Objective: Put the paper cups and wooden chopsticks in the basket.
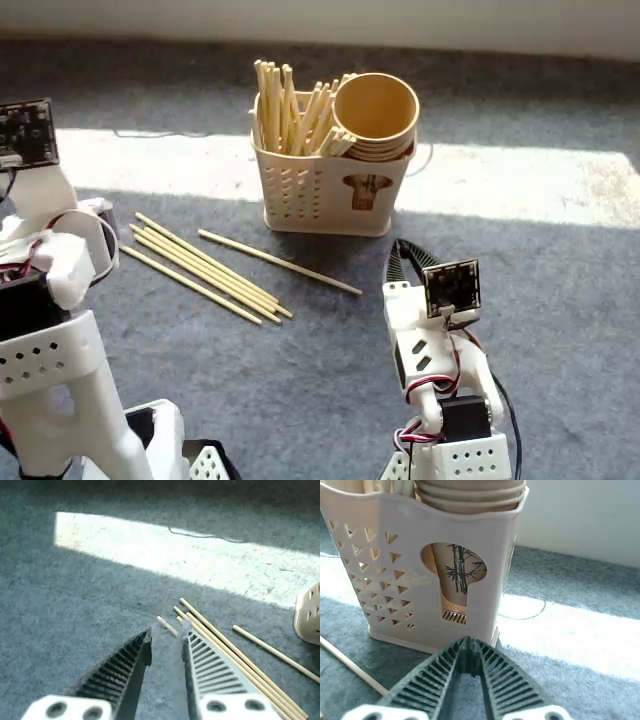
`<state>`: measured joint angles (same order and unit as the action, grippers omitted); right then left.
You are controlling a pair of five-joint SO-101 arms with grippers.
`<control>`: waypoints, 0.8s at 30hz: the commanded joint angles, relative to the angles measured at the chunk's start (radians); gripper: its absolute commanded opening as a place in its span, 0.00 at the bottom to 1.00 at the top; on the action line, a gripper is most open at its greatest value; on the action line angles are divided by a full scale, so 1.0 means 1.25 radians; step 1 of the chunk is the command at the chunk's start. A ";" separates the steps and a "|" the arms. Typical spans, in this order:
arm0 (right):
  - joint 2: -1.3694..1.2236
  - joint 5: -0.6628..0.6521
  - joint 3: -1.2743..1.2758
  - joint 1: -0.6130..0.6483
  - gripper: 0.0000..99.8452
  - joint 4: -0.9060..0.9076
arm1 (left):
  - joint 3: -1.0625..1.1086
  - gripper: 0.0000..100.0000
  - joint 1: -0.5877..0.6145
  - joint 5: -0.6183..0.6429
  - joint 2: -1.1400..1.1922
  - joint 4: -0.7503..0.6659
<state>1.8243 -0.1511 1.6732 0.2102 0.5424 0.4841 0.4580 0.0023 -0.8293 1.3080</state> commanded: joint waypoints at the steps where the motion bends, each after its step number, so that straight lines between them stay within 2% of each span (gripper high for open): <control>1: 0.006 -0.010 0.084 -0.004 0.00 -0.020 | 0.077 0.11 0.060 -0.007 -0.014 0.007; 6: 0.006 -0.012 0.087 -0.003 0.00 -0.020 | 0.244 0.11 0.101 -0.009 -0.014 -0.006; 8: 0.006 -0.047 0.088 0.017 0.00 -0.015 | 0.304 0.11 0.106 -0.009 -0.014 -0.037; 12: 0.006 -0.117 0.084 0.099 0.00 0.046 | 0.391 0.07 0.104 -0.009 -0.014 -0.117; 17: 0.007 -0.123 0.067 0.127 0.00 0.107 | 0.499 0.07 0.107 -0.009 -0.014 -0.257; 21: 0.006 -0.139 -0.021 0.129 0.00 0.175 | 0.571 0.07 0.110 -0.009 -0.014 -0.350; 24: 0.006 -0.188 -0.110 0.192 0.00 0.240 | 0.584 0.07 0.110 -0.009 -0.014 -0.369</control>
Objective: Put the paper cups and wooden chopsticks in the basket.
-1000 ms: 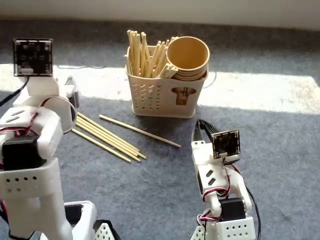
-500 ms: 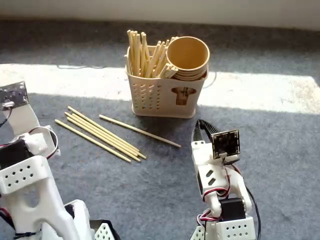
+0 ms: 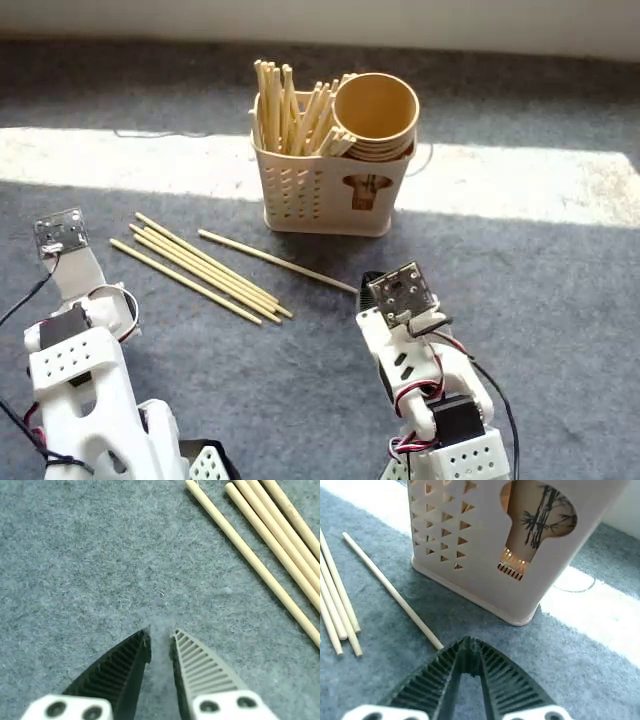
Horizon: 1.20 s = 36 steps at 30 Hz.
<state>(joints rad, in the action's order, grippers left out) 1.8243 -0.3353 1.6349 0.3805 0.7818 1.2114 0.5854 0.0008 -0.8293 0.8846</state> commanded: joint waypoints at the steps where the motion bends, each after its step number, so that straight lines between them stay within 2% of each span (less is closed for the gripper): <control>1: 0.004 -0.050 -0.104 0.089 0.00 0.069 | 0.002 0.07 0.008 -0.007 -0.014 -0.031; 6: 0.004 -0.054 -0.184 0.215 0.00 0.116 | 0.006 0.07 0.024 -0.006 -0.014 -0.034; 13: -0.058 -0.054 -0.208 0.292 0.01 0.044 | 0.004 0.07 0.039 -0.006 -0.014 -0.034; 28: -0.769 -0.054 -0.552 0.355 0.01 -0.233 | 0.004 0.07 0.037 -0.007 -0.014 -0.034; 36: -1.100 -0.054 -0.765 0.373 0.01 -0.246 | 0.002 0.07 0.037 -0.007 -0.014 -0.036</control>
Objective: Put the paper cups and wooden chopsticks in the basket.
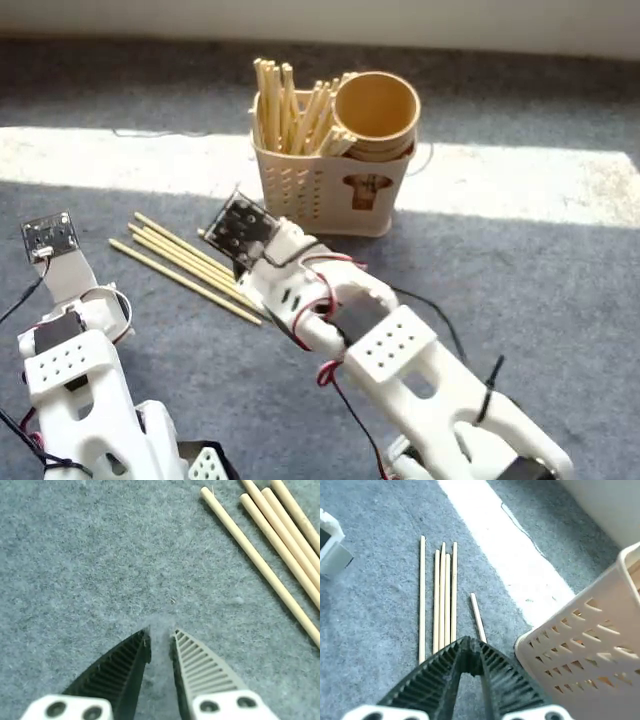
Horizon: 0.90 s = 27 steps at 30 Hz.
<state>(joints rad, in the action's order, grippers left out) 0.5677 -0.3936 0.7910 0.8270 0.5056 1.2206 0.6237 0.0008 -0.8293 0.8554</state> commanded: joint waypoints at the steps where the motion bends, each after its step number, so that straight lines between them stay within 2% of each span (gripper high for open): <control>1: -0.134 -0.007 -0.116 0.017 0.01 -0.025 | -0.006 0.07 0.007 -0.007 -0.014 -0.012; 6: -0.322 -0.011 -0.246 0.017 0.01 -0.025 | -0.006 0.07 0.008 -0.007 -0.014 -0.012; 10: -0.447 -0.068 -0.321 0.017 0.01 -0.025 | -0.006 0.07 0.008 -0.007 -0.014 -0.012; 16: -0.578 -0.071 -0.418 0.015 0.13 -0.024 | -0.006 0.07 0.008 -0.007 -0.014 -0.012; 19: -0.635 -0.072 -0.470 0.017 0.13 -0.023 | -0.006 0.07 0.008 -0.007 -0.014 -0.012; 27: -0.794 -0.072 -0.667 0.012 0.13 0.129 | -0.006 0.07 0.008 -0.007 -0.014 -0.012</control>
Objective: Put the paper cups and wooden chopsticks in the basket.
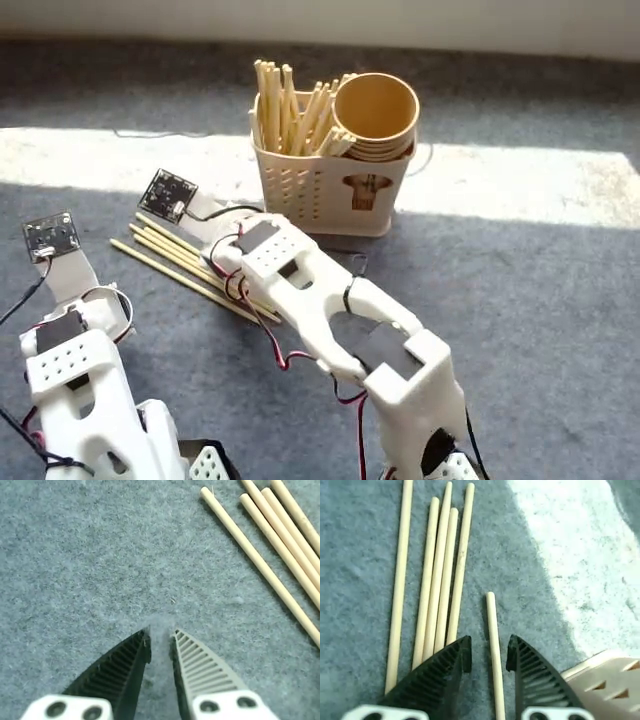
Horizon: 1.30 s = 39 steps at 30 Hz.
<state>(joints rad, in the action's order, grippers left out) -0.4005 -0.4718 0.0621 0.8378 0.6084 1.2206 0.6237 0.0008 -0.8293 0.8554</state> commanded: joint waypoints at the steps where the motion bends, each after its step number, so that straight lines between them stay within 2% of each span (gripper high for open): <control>1: -0.036 -0.010 -0.104 0.002 0.13 0.056 | -0.006 0.07 0.008 -0.007 -0.014 -0.012; 16: -0.143 -0.010 -0.159 -0.045 0.12 0.080 | -0.003 0.07 0.008 -0.007 -0.014 -0.012; 20: -0.160 -0.011 -0.159 -0.045 0.00 0.085 | -0.003 0.07 0.008 -0.007 -0.014 -0.012; 24: -0.158 -0.011 -0.165 -0.045 0.01 0.148 | -0.004 0.07 0.008 -0.007 -0.014 -0.012; 39: 0.132 -0.004 -0.186 -0.045 0.00 0.360 | -0.001 0.07 0.008 -0.007 -0.014 -0.043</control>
<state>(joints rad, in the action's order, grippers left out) -0.3529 -0.4749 -0.1542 0.7963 1.0319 1.2236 0.6237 0.0008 -0.8293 0.8186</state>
